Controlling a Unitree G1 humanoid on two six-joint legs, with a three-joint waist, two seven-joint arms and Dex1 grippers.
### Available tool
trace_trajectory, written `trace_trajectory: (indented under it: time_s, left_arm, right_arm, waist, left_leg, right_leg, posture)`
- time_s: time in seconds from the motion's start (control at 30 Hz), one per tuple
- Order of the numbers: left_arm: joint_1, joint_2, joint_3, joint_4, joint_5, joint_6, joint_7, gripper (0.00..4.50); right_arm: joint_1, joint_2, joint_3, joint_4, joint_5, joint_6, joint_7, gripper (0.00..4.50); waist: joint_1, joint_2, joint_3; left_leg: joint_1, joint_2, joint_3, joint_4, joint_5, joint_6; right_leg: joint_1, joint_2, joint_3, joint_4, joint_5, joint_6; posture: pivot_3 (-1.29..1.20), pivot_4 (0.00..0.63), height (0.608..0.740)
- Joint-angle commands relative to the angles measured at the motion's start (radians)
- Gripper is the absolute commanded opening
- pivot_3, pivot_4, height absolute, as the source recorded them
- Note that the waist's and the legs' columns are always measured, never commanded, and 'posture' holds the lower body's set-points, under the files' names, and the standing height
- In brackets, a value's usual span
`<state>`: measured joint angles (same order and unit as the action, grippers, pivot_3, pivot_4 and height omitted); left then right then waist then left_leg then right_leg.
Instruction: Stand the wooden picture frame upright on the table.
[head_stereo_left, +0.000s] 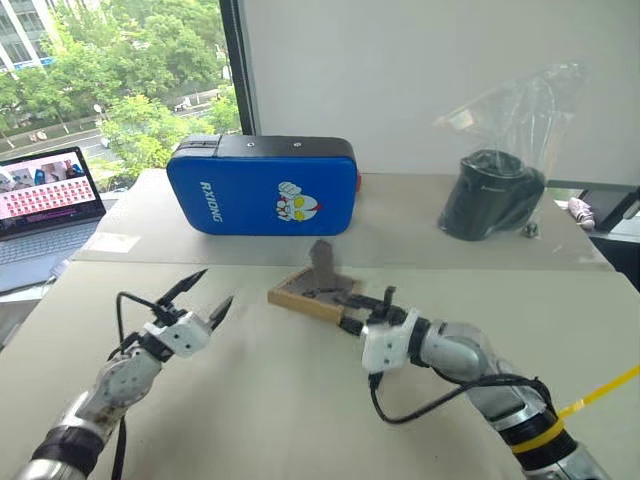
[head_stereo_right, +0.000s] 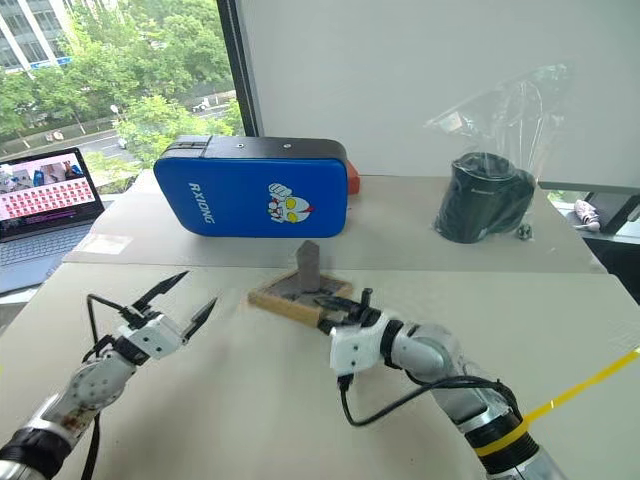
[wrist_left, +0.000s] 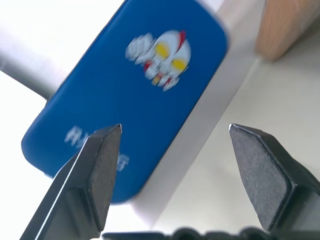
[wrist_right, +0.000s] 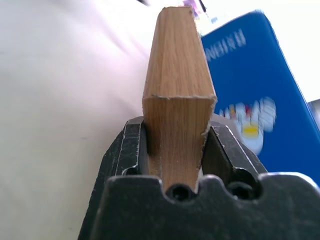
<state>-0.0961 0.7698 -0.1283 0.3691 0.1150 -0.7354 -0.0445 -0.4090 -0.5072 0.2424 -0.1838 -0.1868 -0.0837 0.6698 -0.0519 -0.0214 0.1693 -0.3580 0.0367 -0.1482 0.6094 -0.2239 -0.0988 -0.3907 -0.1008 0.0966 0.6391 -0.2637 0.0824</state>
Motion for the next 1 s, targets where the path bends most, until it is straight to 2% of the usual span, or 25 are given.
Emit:
trace_trajectory:
  time_s: [0.03,0.17,0.3,0.47,0.6,0.83,0.87,0.93,1.0]
  left_arm:
    - [0.086,-0.037,0.029,-0.118,0.021,0.07,-0.032,3.7]
    - [0.153,-0.097,0.028,-0.149,0.08,0.121,-0.031,3.7]
    - [0.167,-0.145,0.042,-0.194,0.09,0.163,-0.047,3.7]
    - [0.172,-0.174,0.059,-0.222,0.099,0.18,-0.07,3.7]
    - [0.177,-0.188,0.07,-0.231,0.099,0.179,-0.086,3.7]
    - [0.189,-0.21,0.083,-0.254,0.104,0.183,-0.105,3.7]
    - [0.191,-0.214,0.084,-0.26,0.103,0.185,-0.108,3.73]
    - [0.195,-0.22,0.086,-0.269,0.102,0.188,-0.113,3.73]
    - [0.199,-0.226,0.091,-0.285,0.096,0.196,-0.119,3.73]
  right_arm:
    - [-0.116,0.007,-0.138,-0.111,0.32,0.368,0.118,1.35]
    - [-0.29,-0.014,-0.287,-0.09,0.673,0.842,0.188,1.35]
    - [-0.383,-0.036,-0.365,0.001,0.845,1.066,0.212,1.35]
    - [-0.362,-0.073,-0.274,0.119,0.821,1.093,0.26,1.35]
    - [-0.333,-0.053,-0.203,0.179,0.792,1.079,0.262,1.35]
    - [-0.312,-0.038,-0.218,0.216,0.776,1.061,0.244,1.35]
    - [-0.308,-0.041,-0.233,0.208,0.784,1.063,0.24,2.24]
    - [-0.302,-0.05,-0.253,0.189,0.798,1.072,0.235,2.68]
    - [-0.298,-0.068,-0.293,0.145,0.822,1.102,0.209,3.47]
  waist:
    - [0.003,0.0,0.003]
    - [0.007,0.003,0.008]
    - [0.014,0.004,0.008]
    - [0.016,0.004,0.008]
    - [0.009,0.008,0.006]
    - [-0.008,0.01,0.005]
    - [-0.01,0.01,0.005]
    - [-0.009,0.01,0.005]
    - [-0.008,0.01,0.005]
  left_leg:
    - [0.0,0.0,0.0,0.0,0.0,0.0]
    - [0.0,0.0,-0.001,0.0,0.0,0.0]
    - [-0.001,0.0,-0.001,-0.001,-0.001,0.001]
    - [-0.004,0.0,-0.001,-0.001,-0.001,0.002]
    - [-0.01,0.0,-0.001,0.0,-0.001,0.002]
    - [-0.009,0.0,-0.001,0.001,-0.001,0.002]
    - [-0.009,0.0,-0.001,0.001,-0.001,0.002]
    - [-0.009,0.0,-0.001,0.001,-0.001,0.002]
    - [-0.012,0.0,-0.001,0.002,-0.001,0.002]
  right_leg:
    - [0.0,0.0,0.0,0.0,0.0,0.0]
    - [0.0,0.0,-0.001,0.001,0.001,-0.001]
    - [0.0,0.0,-0.001,-0.002,0.0,-0.002]
    - [-0.001,0.0,-0.001,-0.006,0.001,-0.002]
    - [-0.007,0.0,-0.001,-0.006,0.002,-0.002]
    - [-0.007,0.0,-0.001,-0.005,0.002,-0.001]
    - [-0.006,0.0,-0.001,-0.005,0.002,0.0]
    - [-0.006,0.001,-0.001,-0.005,0.001,0.001]
    - [-0.009,0.0,-0.001,-0.006,0.002,0.001]
  posture:
    - [0.0,0.15,0.74]
    - [0.0,0.15,0.74]
    - [0.0,0.15,0.74]
    - [0.0,0.15,0.74]
    - [0.0,0.15,0.74]
    - [0.0,0.15,0.74]
    - [0.0,0.15,0.74]
    - [0.0,0.15,0.74]
    - [0.0,0.15,0.74]
